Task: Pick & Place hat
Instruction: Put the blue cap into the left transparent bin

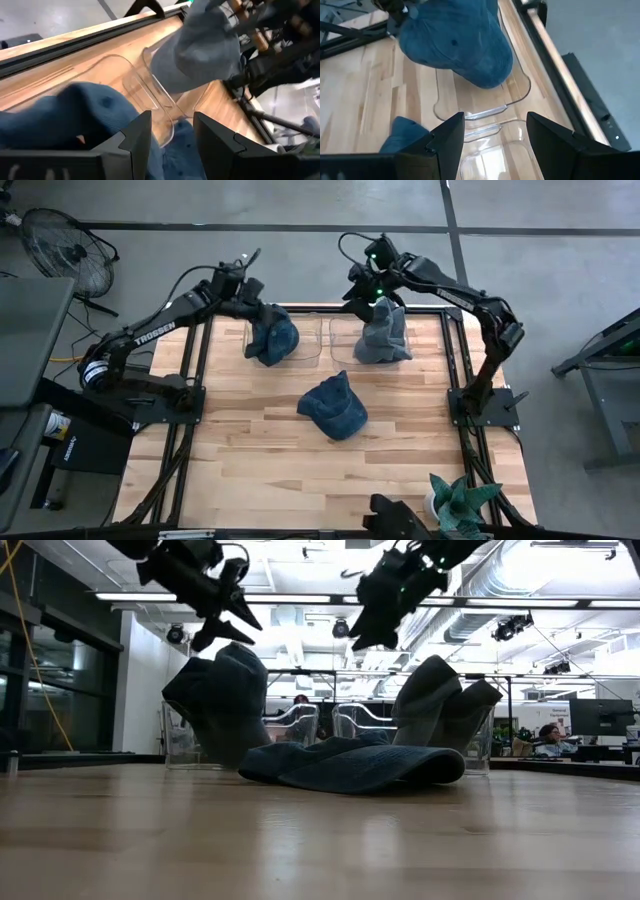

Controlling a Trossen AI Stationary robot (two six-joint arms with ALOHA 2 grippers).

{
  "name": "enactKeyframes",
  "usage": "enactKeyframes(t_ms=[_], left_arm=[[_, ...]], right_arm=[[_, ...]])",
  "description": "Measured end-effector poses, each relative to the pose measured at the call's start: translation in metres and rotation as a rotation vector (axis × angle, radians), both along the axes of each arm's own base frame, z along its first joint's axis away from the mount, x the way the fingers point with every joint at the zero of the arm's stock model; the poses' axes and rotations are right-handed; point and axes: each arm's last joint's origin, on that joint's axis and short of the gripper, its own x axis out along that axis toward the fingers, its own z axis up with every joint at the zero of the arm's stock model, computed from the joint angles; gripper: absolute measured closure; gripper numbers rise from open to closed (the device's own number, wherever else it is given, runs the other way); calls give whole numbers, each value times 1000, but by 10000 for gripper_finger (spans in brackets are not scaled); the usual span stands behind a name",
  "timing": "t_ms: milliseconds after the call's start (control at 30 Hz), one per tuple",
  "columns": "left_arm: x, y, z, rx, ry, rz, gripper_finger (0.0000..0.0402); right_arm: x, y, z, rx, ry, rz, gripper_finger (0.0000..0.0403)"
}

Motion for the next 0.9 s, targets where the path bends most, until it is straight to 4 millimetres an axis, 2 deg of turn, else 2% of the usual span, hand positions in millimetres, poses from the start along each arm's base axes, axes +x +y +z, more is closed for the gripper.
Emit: enactKeyframes(t_ms=[267, 400, 533, 700, 900], left_arm=[[7, -38, 19, 122, -10, 2, 257], [12, -64, 27, 169, -22, -29, 257], [21, -87, 28, 171, -26, -39, 257], [29, -113, 28, 145, -28, -17, 257], [41, -148, 19, 140, 25, -37, 257]], right_arm=[[-25, 22, 28, -24, 17, 32, 195], [-37, 34, 34, -56, 63, 106, 195], [-41, 48, 35, -78, 76, 190, 195], [-37, 63, 26, 46, 87, 228, 195], [-40, 91, -7, 182, 186, 277, 195]])
